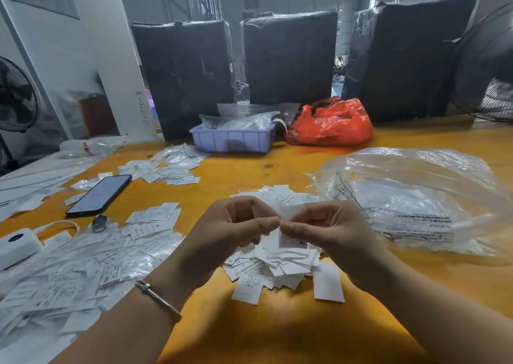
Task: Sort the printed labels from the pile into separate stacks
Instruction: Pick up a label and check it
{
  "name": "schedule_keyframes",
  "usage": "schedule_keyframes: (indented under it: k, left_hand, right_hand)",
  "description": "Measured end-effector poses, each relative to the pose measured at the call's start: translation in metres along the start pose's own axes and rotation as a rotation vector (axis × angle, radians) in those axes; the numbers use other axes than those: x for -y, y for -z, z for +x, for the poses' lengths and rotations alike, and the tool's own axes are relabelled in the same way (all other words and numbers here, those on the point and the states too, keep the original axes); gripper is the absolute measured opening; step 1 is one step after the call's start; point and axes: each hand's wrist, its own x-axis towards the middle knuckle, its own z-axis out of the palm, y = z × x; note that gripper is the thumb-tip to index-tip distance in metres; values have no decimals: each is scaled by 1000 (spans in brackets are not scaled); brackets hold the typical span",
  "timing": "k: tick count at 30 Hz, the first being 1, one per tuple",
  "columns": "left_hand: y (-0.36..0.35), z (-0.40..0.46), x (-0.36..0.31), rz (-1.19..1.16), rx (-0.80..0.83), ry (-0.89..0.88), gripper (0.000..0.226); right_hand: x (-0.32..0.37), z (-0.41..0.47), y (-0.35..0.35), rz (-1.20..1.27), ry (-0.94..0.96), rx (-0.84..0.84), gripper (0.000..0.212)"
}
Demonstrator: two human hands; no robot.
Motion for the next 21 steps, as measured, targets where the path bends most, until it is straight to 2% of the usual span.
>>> schedule_keyframes:
  k: [3, 7, 10, 11, 13, 16, 21]
  left_hand:
    - [-2, 1, 2, -19, -25, 5, 31]
    - [-1, 2, 4, 8, -78, -45, 24]
    - [2, 1, 4, 139, -135, -160, 23]
    - [2, 1, 4, 191, -146, -186, 24]
    - [0, -1, 3, 260, -158, -206, 27]
    - [0, -1, 2, 327, -150, -224, 22]
    - [-1, -2, 3, 352, -132, -234, 16]
  right_hand:
    - [-3, 1, 3, 12, 47, -138, 18]
    - [-3, 1, 3, -16, 25, -93, 23]
    - [1, 5, 8, -19, 118, -300, 9]
    - [3, 6, 11, -24, 157, -392, 20]
    - [9, 6, 15, -27, 233, -471, 41]
    - [16, 2, 14, -79, 314, -431, 64]
    - [23, -3, 9, -150, 365, -353, 62]
